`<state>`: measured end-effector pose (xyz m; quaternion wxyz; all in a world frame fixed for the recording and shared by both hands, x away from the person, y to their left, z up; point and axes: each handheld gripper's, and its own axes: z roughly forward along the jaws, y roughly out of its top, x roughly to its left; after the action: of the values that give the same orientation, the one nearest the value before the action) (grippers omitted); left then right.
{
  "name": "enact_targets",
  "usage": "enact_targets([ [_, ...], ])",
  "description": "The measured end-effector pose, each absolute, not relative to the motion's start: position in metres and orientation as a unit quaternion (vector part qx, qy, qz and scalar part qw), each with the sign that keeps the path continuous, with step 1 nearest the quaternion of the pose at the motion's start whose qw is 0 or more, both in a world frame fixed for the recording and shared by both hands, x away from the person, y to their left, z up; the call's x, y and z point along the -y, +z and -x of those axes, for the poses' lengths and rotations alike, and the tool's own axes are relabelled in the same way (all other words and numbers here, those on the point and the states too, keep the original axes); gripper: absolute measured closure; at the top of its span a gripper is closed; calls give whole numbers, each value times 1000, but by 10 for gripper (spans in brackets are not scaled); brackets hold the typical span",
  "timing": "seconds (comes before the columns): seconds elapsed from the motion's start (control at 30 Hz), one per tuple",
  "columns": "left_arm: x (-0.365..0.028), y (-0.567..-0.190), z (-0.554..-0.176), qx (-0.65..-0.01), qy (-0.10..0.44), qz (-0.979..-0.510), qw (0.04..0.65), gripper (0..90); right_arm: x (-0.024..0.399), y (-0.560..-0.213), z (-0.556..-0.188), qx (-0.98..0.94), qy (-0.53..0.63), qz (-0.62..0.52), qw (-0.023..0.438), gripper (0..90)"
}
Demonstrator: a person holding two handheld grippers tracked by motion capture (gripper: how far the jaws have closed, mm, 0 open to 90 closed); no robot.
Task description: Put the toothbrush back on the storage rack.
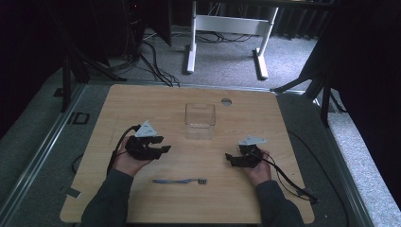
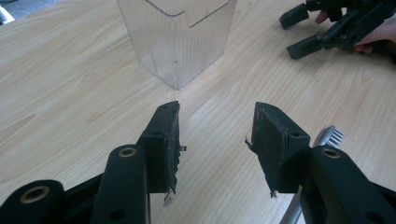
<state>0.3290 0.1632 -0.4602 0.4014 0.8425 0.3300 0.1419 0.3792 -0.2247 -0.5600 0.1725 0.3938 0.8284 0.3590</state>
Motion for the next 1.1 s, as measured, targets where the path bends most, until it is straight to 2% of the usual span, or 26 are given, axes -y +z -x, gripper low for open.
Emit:
enact_targets([
  [1.1,-148,-459,-321,-228,93,-878,411,574,225,-560,-379,-829,359,-393,173,228],
])
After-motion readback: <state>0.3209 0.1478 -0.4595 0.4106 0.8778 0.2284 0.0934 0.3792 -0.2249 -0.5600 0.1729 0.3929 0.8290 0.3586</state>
